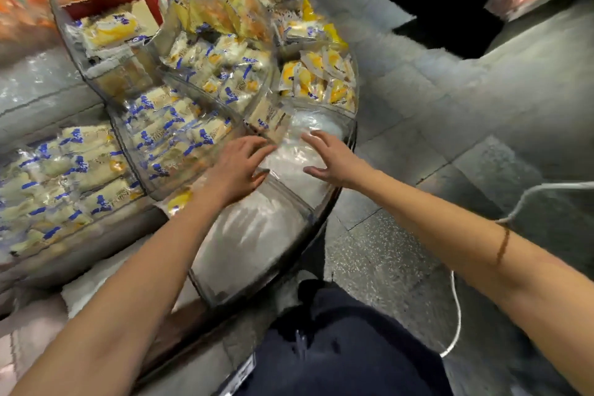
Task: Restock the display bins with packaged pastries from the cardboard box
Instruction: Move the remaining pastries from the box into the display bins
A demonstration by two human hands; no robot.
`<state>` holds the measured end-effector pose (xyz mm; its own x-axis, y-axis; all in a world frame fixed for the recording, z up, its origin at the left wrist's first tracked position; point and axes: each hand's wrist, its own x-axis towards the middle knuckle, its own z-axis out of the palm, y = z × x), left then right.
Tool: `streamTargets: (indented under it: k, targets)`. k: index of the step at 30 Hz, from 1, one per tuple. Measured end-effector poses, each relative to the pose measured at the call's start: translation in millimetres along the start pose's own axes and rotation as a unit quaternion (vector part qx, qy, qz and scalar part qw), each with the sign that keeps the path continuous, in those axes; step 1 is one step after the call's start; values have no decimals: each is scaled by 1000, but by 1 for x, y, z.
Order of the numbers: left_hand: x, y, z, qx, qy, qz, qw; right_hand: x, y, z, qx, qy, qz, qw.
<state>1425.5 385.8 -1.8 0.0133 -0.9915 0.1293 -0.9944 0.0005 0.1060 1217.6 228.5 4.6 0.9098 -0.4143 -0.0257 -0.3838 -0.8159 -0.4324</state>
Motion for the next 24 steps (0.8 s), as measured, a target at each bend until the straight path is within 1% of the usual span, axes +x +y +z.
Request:
streamTargets:
  k: [2,5,8,10,13,17,20,24]
  targets:
    - [18,22,3,-27,-17,25,999,-40,13,-12,-9,15,61,998]
    - [49,69,6,-46,-10,91,995,-106,38,-29,-22,51,143,988]
    - [90,127,12,-63,8,175,983,-181,60,-43,-17,96,242,965]
    - [114,177,15,-70,-2,236,969,-236,68,-50,-15,123,304,945]
    - [137,258,17,-71,-13,326,943,-315,73,-54,-17,150,381,912]
    - [153,370,23,-84,-20,424,902,-412,80,-56,-6,191,485,853]
    - [155,452,28,-91,-42,487,868,-481,84,-53,-5,192,541,819]
    - [147,564,36,-102,-71,554,823,-577,89,-51,-5,180,585,791]
